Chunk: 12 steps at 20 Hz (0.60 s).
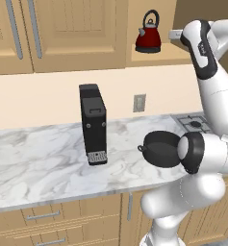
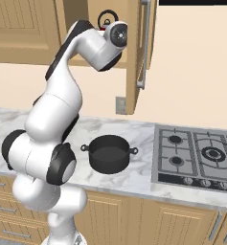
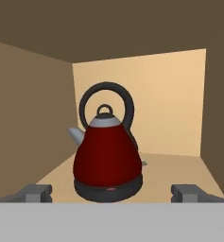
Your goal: Pick the kettle from the cabinet and place it on a stove burner. Then pick the pot from the counter and place it on another stove burner. Finally, turn both burners on.
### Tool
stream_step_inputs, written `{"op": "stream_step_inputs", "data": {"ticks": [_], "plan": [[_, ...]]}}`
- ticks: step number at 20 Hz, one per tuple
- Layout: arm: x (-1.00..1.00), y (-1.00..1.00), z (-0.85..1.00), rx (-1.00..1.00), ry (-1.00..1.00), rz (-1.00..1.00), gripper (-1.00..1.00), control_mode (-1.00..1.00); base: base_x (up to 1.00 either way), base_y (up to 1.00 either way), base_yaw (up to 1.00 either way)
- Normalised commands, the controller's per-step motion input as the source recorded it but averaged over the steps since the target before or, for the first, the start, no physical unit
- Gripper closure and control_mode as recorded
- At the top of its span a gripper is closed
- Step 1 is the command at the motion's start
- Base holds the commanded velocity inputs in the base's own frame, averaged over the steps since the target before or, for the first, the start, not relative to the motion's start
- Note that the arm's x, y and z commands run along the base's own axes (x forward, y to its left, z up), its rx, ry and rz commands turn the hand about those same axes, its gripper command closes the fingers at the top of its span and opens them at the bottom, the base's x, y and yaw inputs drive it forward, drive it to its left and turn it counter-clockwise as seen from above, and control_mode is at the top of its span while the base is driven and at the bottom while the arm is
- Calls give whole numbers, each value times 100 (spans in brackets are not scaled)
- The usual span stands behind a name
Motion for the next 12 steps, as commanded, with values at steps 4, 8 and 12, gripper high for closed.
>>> {"op": "stream_step_inputs", "data": {"ticks": [4, 8, 12], "plan": [[8, 0, 0, -2, 4, -3, -100, -100, 0, 0, 0], [6, 0, 0, -2, 4, -4, -100, -100, 0, 0, 0], [4, 5, 1, -3, 2, -4, -100, -100, 0, 0, 0]]}}
